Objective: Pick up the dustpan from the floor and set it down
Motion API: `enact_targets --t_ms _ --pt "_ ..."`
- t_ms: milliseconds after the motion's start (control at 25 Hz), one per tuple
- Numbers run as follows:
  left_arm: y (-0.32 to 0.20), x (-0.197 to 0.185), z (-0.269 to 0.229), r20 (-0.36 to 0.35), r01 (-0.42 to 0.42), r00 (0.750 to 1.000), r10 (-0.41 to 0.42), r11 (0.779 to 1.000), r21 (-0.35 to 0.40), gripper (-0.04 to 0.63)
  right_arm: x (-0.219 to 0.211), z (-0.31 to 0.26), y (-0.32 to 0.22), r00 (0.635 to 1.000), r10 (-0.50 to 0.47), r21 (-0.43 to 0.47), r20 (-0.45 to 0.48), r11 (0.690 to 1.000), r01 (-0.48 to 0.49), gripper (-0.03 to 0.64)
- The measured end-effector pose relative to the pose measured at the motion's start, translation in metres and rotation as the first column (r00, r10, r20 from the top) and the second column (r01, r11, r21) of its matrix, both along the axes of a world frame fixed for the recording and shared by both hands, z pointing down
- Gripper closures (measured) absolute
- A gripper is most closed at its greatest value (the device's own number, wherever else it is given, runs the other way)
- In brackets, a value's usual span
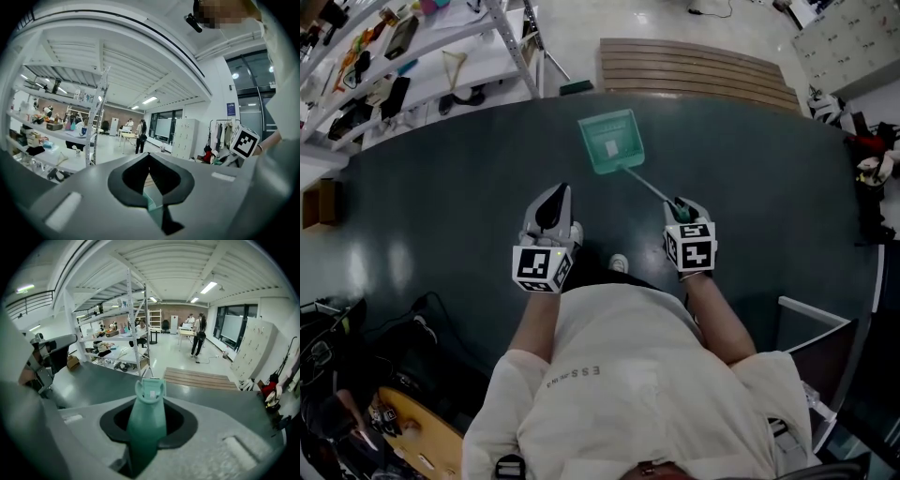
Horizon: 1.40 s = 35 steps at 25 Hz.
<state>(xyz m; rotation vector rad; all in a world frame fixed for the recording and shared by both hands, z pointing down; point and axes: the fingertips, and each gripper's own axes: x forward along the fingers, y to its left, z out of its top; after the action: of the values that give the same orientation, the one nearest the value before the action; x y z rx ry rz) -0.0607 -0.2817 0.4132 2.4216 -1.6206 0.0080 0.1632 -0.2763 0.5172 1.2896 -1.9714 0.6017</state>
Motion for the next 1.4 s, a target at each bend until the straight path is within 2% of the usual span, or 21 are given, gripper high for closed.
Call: enact_targets --t_ms 280,560,840,1080,1400 --pt "-0.007 -0.005 0.008 -0.013 -0.001 1.0 0.001 1.0 -0.021 0.591 -0.006 0.014 -0.007 1.0 0.001 -0.041 0.002 0.999 -0.001 0.541" --pt "-0.049 -0.033 0.026 -0.039 -0.006 0.999 0.003 0.998 -0.061 0.591 -0.032 0.044 -0.046 0.999 0.002 -0.11 -0.036 0.994 -0.006 0.541" --pt "-0.109 -0.072 0.058 -0.06 0.001 0.998 -0.008 0.993 -0.115 0.591 -0.068 0.098 -0.106 0.996 0.022 -0.2 -0.083 0.979 -0.039 0.541" --pt "-0.166 -0.109 0.08 -0.075 0.041 0.996 -0.05 0.992 -0.12 0.591 -0.099 0.153 -0.15 0.992 0.046 -0.278 -0.117 0.957 -0.077 0.541" --pt "-0.201 -0.128 0.102 -0.07 0.007 0.997 -0.017 0.99 -0.14 0.591 -0.122 0.225 -0.181 0.983 0.077 -0.353 -0.166 0.926 -0.132 0.541"
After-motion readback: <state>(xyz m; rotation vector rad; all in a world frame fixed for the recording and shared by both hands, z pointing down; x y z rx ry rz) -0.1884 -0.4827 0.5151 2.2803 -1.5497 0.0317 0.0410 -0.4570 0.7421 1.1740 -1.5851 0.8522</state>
